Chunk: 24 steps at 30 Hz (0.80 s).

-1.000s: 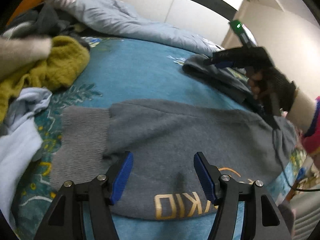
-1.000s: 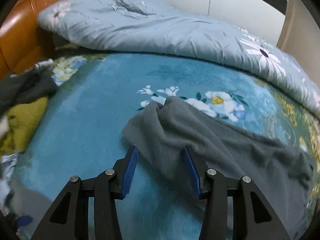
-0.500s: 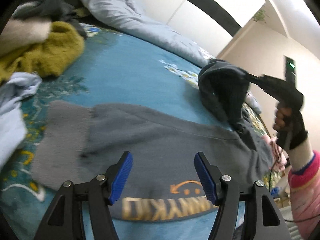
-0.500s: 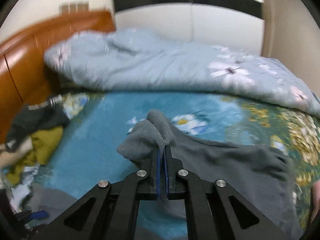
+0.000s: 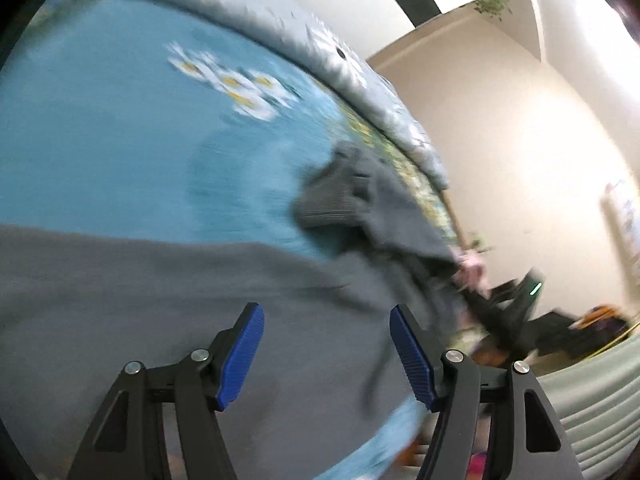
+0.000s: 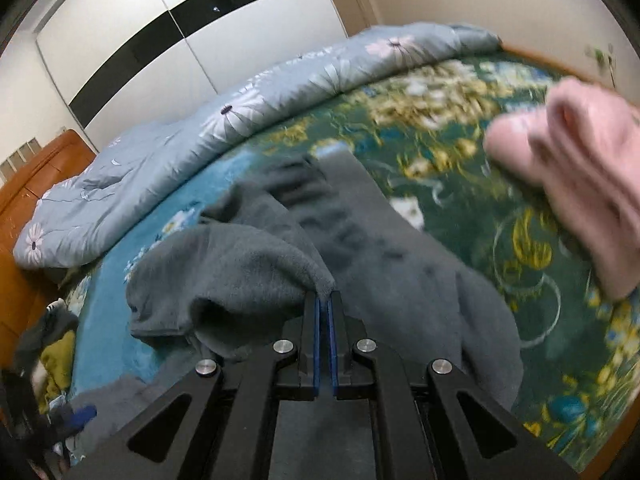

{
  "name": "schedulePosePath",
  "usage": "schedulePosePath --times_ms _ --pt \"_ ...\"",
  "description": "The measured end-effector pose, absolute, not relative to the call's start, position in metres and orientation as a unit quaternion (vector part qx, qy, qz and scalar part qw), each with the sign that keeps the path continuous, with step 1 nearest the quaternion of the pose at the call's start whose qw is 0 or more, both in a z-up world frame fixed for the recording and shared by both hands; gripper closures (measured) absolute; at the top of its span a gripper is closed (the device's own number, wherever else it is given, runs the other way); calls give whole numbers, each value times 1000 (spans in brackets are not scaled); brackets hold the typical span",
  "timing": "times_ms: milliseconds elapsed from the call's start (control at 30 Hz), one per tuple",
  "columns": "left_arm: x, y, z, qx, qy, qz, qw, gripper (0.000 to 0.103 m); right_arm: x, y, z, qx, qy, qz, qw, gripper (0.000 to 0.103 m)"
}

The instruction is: Fold clothes

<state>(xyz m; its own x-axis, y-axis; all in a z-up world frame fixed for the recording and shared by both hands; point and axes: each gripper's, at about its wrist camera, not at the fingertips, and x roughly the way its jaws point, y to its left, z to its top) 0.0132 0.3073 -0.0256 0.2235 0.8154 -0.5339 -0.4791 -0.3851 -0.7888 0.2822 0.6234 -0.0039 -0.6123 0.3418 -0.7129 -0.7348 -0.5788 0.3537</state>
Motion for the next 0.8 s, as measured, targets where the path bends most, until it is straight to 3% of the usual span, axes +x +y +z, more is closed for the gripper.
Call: schedulePosePath --times_ms 300,567,600,633,700,800 --pt "-7 397 -60 -630 -255 541 496 33 295 621 -17 -283 344 843 302 99" --pt "-15 423 -72 -616 -314 550 469 36 296 620 -15 -285 337 846 300 99" --pt "-16 424 -70 -608 -317 556 470 42 296 619 -13 -286 335 846 301 99" --pt "-18 426 -67 -603 -314 564 469 68 296 618 -10 -286 332 846 303 99" --pt "-24 429 -62 -599 -295 584 462 91 297 615 -3 -285 328 846 309 99" --pt "-37 423 -48 -578 -279 611 463 92 299 610 11 -282 319 847 318 99"
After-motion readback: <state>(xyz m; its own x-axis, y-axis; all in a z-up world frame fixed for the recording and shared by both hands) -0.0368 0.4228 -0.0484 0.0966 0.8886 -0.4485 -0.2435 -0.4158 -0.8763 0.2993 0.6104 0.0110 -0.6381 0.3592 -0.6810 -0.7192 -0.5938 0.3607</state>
